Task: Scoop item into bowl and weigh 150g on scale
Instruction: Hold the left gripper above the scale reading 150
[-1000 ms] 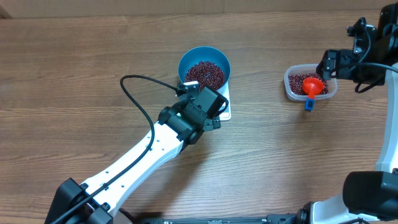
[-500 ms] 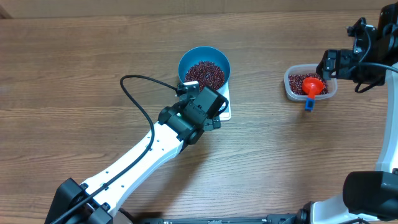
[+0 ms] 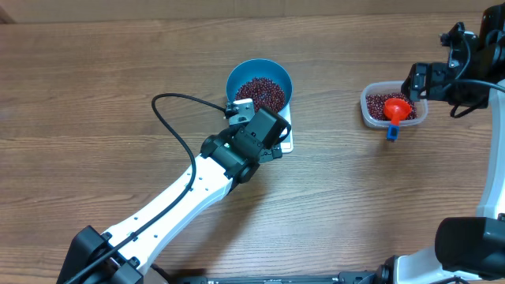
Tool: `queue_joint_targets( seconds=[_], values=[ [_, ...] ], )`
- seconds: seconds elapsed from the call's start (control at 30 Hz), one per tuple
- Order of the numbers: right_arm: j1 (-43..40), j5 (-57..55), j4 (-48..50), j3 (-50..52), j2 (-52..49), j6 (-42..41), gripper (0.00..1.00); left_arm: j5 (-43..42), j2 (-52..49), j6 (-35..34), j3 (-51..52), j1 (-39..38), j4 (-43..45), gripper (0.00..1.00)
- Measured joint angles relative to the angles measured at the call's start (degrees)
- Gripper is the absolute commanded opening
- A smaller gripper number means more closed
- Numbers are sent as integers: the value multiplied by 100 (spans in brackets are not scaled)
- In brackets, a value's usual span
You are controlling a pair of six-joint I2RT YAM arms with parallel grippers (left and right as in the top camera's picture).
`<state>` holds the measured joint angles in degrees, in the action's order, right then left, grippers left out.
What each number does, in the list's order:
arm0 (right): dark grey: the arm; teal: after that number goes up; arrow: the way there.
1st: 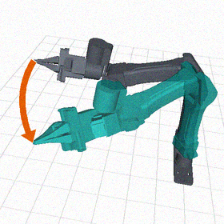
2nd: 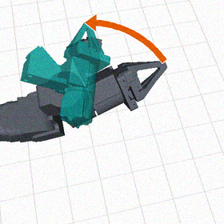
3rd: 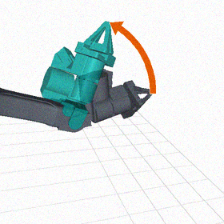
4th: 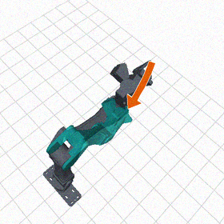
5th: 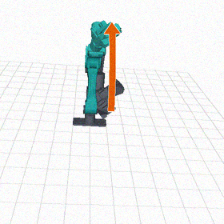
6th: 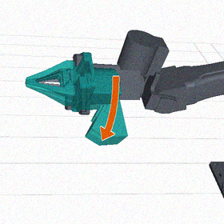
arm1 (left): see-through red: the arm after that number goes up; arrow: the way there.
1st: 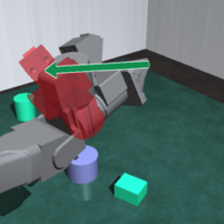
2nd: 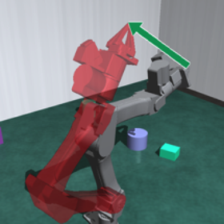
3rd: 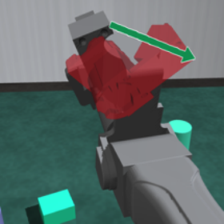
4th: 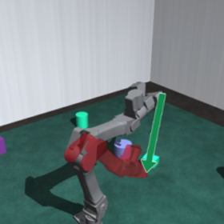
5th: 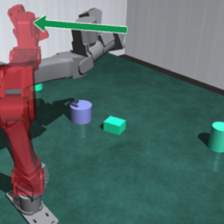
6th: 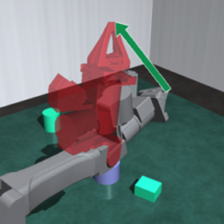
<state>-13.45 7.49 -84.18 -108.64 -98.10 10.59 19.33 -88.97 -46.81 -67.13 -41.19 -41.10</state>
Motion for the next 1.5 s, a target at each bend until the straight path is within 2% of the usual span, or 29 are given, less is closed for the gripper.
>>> queue_joint_targets(
  seconds=[1.5],
  values=[
    [0,2,-4,0,0,-2,100,66,-9,0,0,46,-87,99]
  ],
)
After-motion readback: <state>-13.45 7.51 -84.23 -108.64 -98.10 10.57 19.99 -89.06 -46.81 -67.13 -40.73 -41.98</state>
